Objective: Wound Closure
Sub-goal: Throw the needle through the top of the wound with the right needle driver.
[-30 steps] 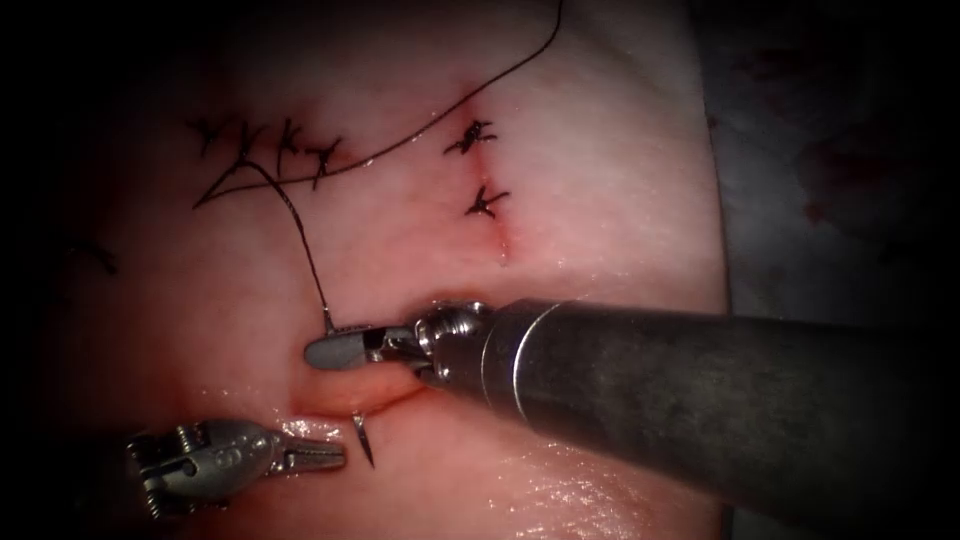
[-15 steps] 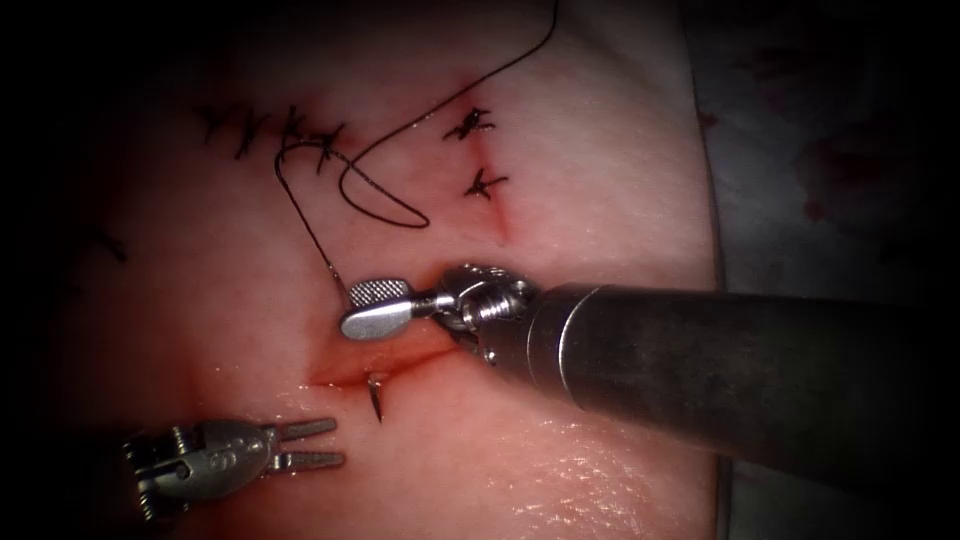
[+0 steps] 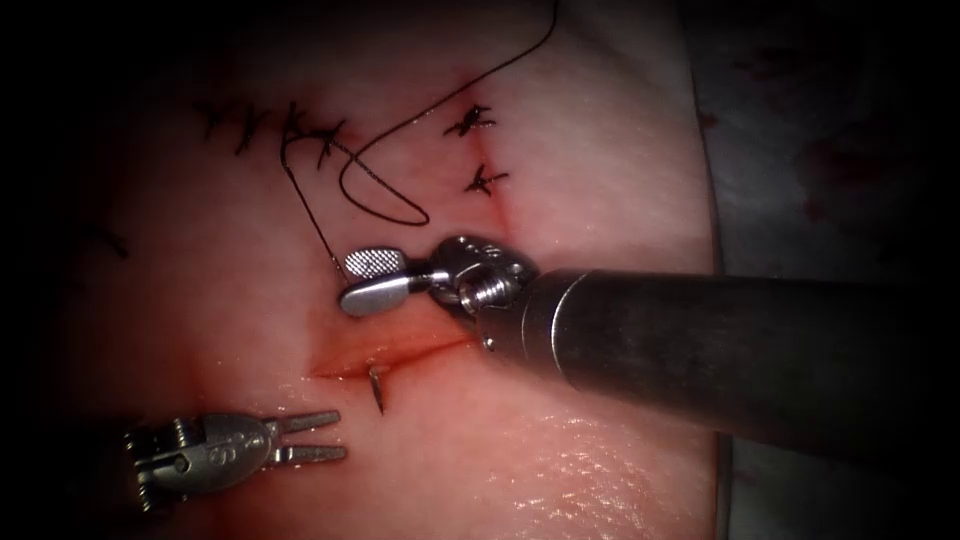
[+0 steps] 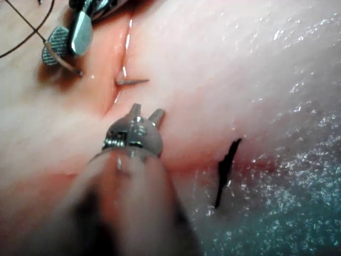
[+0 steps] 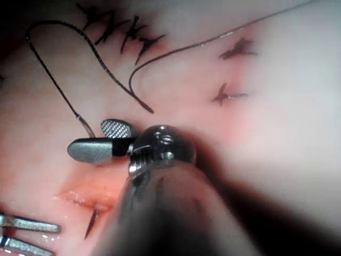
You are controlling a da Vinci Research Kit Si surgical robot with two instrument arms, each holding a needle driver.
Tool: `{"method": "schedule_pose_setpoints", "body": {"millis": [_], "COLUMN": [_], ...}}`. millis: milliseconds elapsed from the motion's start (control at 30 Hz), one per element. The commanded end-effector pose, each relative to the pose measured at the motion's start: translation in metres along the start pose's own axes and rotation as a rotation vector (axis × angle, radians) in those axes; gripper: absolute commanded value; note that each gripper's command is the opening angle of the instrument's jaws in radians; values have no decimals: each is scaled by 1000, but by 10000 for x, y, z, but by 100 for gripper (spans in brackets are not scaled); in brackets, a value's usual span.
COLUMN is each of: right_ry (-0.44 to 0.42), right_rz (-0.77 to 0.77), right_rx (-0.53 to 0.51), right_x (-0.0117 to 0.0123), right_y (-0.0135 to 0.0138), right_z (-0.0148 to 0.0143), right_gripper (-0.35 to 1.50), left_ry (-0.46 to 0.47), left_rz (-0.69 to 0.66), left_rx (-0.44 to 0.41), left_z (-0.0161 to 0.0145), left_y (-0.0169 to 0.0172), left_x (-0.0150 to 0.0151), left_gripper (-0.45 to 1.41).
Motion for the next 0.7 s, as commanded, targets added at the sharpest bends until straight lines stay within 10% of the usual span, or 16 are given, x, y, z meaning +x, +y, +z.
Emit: {"method": "schedule_pose_setpoints", "body": {"millis": [33, 200, 300, 533, 700], "right_ry": [-5, -5, -6, 0, -1], "right_rz": [-14, -41, -36, -68, -70], "right_rx": [-5, -7, -2, -5, -19], "right_x": [2, 1, 7, 21, 19], "right_y": [3, -2, -10, -12, -11], "right_z": [17, 22, 18, 17, 18], "right_gripper": [115, 88, 24, 9, -35], "left_ry": [1, 1, 1, 0, 0], "left_rz": [2, 4, 4, 2, 2], "left_rx": [-2, -2, -2, 1, 1], "left_z": [8, 6, 5, 7, 7], "left_y": [0, 2, 2, 3, 3], "left_x": [-2, -4, -4, -2, -2], "left_gripper": [-3, -5, -10, -13, -13]}}
